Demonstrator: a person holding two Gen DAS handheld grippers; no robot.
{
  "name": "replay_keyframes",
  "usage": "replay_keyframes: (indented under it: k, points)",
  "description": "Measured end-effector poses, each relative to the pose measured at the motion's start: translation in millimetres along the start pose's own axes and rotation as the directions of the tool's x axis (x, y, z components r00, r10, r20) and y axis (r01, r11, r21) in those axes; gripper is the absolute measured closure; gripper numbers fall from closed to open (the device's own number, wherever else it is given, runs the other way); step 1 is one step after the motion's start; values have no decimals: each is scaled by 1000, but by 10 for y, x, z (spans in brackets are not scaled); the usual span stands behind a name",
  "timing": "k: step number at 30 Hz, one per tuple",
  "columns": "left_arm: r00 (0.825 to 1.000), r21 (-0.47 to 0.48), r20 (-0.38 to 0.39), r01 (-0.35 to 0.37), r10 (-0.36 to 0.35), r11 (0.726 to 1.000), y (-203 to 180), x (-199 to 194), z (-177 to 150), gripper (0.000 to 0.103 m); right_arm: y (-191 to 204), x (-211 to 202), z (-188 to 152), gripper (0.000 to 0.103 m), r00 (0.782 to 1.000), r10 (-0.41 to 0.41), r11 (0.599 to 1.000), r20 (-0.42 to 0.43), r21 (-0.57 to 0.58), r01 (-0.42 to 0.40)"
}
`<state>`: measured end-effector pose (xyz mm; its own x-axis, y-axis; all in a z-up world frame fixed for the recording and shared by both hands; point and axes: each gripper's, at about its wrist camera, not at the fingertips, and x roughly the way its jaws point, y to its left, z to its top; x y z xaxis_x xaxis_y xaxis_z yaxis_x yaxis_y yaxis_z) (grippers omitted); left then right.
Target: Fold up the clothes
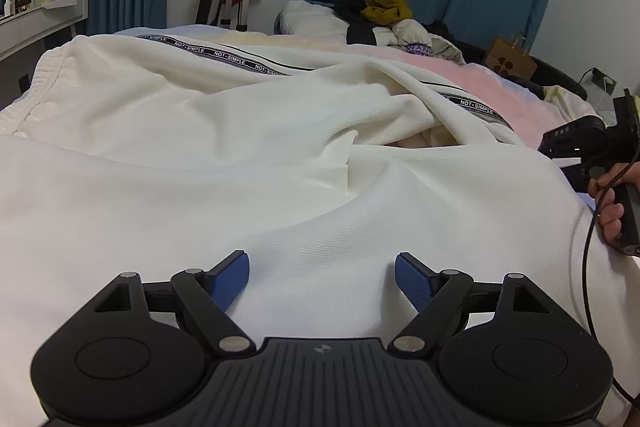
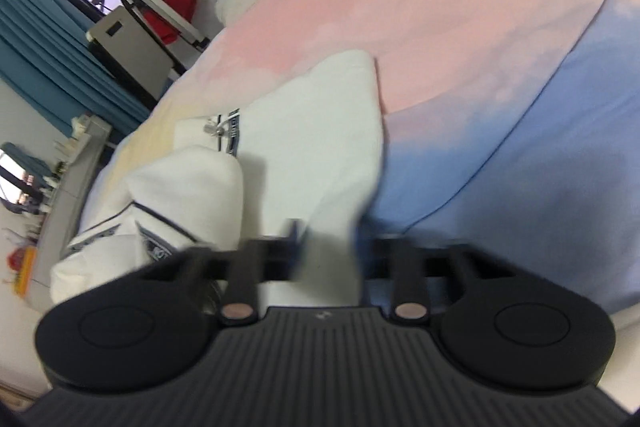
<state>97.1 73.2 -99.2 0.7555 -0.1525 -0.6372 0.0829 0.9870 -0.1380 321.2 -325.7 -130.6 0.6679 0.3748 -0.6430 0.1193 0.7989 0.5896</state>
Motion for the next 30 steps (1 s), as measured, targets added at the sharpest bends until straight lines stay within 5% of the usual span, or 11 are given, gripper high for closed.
replay_keyframes:
  k: [6, 10, 13, 16, 18, 20, 22, 27, 30]
  points:
    - [999, -22, 26, 34, -34, 999, 2, -58, 14, 21, 101, -232, 109, 95, 992, 36, 997, 121, 64, -44]
    - [998, -24, 41, 41, -40, 999, 1, -70, 16, 21, 68, -627, 229, 96, 959, 18, 991, 284, 121, -54]
    - [997, -22, 58, 45, -44, 999, -7, -91, 25, 21, 37, -1004, 308, 96, 889, -65, 990, 453, 140, 1]
    - [996, -29, 73, 45, -43, 999, -24, -102, 39, 21, 154, -1406, 334, 96, 753, -179, 982, 634, 71, 173]
    - [996, -31, 76, 49, -46, 998, -36, -95, 41, 21, 312, -1545, 319, 96, 691, -162, 970, 704, -13, 241]
    - [996, -23, 82, 47, -45, 999, -50, -94, 33, 21, 530, -1496, 301, 96, 693, -106, 953, 713, -125, 275]
    - [996, -19, 81, 38, -36, 999, -57, -87, 17, 21, 750, -1322, 217, 96, 732, -41, 927, 680, -248, 283]
    - [997, -23, 76, 32, -30, 999, -31, -52, -24, 21, 1084, -612, -164, 95, 900, -5, 845, 437, -479, 238]
    - [997, -17, 77, 28, -26, 999, -28, -31, -40, 21, 1150, -216, -400, 95, 968, -18, 820, 252, -550, 158]
